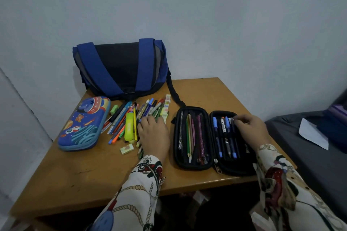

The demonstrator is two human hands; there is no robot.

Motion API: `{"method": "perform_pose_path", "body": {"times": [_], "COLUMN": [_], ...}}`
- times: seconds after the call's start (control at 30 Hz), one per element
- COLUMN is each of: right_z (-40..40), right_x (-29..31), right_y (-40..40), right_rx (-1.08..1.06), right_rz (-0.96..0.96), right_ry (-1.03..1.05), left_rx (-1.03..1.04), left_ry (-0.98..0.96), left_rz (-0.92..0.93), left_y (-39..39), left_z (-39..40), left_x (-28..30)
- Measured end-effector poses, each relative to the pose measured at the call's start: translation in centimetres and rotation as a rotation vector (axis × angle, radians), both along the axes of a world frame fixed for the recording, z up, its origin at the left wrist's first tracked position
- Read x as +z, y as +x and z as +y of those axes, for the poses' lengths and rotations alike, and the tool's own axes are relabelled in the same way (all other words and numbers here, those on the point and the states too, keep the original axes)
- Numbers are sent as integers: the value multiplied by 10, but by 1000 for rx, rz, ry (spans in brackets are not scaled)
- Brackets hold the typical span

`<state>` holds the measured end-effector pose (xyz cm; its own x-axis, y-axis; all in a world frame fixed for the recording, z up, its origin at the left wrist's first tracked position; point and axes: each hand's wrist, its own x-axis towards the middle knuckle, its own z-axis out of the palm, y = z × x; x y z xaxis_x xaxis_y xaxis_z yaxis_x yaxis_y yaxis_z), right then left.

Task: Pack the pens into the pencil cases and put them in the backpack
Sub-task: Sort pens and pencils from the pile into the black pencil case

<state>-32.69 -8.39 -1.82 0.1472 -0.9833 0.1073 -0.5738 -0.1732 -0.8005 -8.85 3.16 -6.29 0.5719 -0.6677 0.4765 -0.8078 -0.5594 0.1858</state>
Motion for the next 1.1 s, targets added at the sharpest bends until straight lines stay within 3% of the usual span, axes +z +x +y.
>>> {"method": "perform_pose_path", "body": {"times": [0.17,0.37,0.8,1.1], "right_z": [0,-6,0,4], "right_x": [-18,-28,-27,-26], "right_y": [-9,-12,-23,-21], "right_rx": [-38,50,210,212], "right_rz": [-188,-261,-347,-439], "right_ry": [60,65,80,64], "left_rx": [40,45,-65,-277], "left_ry": [-19,-10,-360,-487], "left_rz": [-5,-8,-50,109], "left_y": [1,-1,-1,0], "left_z": [-2,-1,5,11], "left_x": [-2,0,0,5]}}
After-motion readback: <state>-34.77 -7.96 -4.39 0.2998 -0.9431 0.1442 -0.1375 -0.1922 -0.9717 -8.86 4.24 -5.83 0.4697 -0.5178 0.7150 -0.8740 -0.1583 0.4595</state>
